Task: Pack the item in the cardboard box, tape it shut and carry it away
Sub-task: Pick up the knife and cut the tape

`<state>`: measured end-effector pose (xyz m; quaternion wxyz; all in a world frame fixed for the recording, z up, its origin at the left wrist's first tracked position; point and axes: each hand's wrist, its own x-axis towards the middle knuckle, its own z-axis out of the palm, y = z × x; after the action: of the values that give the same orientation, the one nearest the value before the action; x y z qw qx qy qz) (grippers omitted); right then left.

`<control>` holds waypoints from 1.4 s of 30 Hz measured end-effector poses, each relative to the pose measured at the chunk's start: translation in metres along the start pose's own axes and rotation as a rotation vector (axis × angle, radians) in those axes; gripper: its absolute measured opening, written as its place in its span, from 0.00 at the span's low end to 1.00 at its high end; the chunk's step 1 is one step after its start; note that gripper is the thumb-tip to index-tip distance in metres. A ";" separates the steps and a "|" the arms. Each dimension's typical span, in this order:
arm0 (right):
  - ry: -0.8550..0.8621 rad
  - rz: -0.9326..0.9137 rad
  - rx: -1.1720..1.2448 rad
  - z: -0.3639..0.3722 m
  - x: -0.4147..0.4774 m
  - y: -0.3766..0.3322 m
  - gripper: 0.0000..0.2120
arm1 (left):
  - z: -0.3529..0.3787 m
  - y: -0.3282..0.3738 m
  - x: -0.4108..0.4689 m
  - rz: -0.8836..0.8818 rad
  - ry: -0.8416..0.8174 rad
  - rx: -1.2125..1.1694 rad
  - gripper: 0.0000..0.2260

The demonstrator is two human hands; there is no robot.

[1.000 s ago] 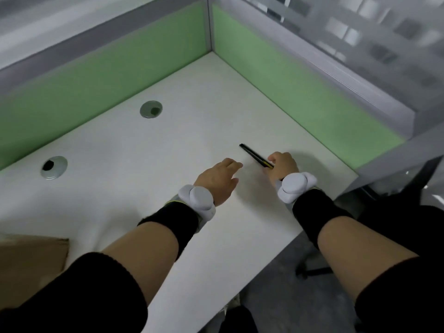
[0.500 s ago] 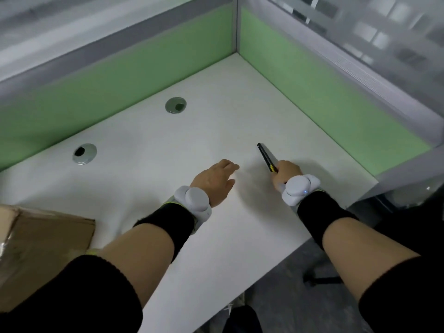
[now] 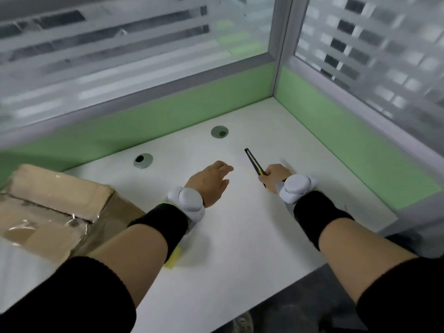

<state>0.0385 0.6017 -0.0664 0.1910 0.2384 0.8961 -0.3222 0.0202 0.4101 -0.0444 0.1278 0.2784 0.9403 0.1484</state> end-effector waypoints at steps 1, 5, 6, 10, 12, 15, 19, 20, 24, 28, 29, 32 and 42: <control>-0.001 -0.021 0.009 -0.001 -0.004 -0.013 0.15 | -0.008 -0.004 -0.005 -0.007 0.017 0.006 0.18; 0.041 -0.119 -0.014 -0.006 -0.026 -0.059 0.14 | -0.038 -0.015 -0.026 -0.024 0.080 0.027 0.18; 0.058 -0.140 -0.011 -0.007 -0.031 -0.068 0.11 | -0.044 -0.017 -0.030 -0.027 0.096 0.028 0.18; 0.117 -0.199 0.146 -0.007 -0.047 -0.110 0.03 | -0.071 -0.029 -0.047 -0.034 0.162 0.029 0.17; 0.120 -0.223 0.268 -0.005 -0.059 -0.133 0.06 | -0.085 -0.037 -0.058 -0.034 0.200 0.047 0.17; 0.112 -0.274 0.256 -0.006 -0.066 -0.150 0.04 | -0.099 -0.044 -0.064 -0.051 0.208 0.067 0.17; 0.128 -0.345 0.179 -0.007 -0.072 -0.174 0.13 | -0.119 -0.054 -0.073 -0.052 0.238 0.077 0.17; 0.138 -0.356 0.148 -0.007 -0.074 -0.179 0.14 | -0.122 -0.056 -0.076 -0.054 0.248 0.084 0.17; 0.184 -0.396 0.034 -0.007 -0.080 -0.194 0.15 | -0.132 -0.065 -0.084 -0.081 0.280 0.095 0.17; 0.241 -0.422 -0.029 -0.006 -0.083 -0.200 0.17 | -0.138 -0.071 -0.090 -0.098 0.295 0.092 0.17; 0.247 -0.430 -0.041 -0.006 -0.082 -0.201 0.18 | -0.139 -0.072 -0.092 -0.098 0.299 0.091 0.17; 0.254 -0.468 -0.043 -0.005 -0.081 -0.204 0.20 | -0.140 -0.074 -0.096 -0.109 0.310 0.090 0.17; 0.191 -0.519 0.050 -0.001 -0.080 -0.209 0.17 | -0.145 -0.076 -0.100 -0.145 0.337 0.110 0.17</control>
<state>-0.0121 0.4357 0.0753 0.0107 0.0349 0.9329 -0.3583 0.0177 0.2628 0.0781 -0.0365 0.1879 0.9726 0.1319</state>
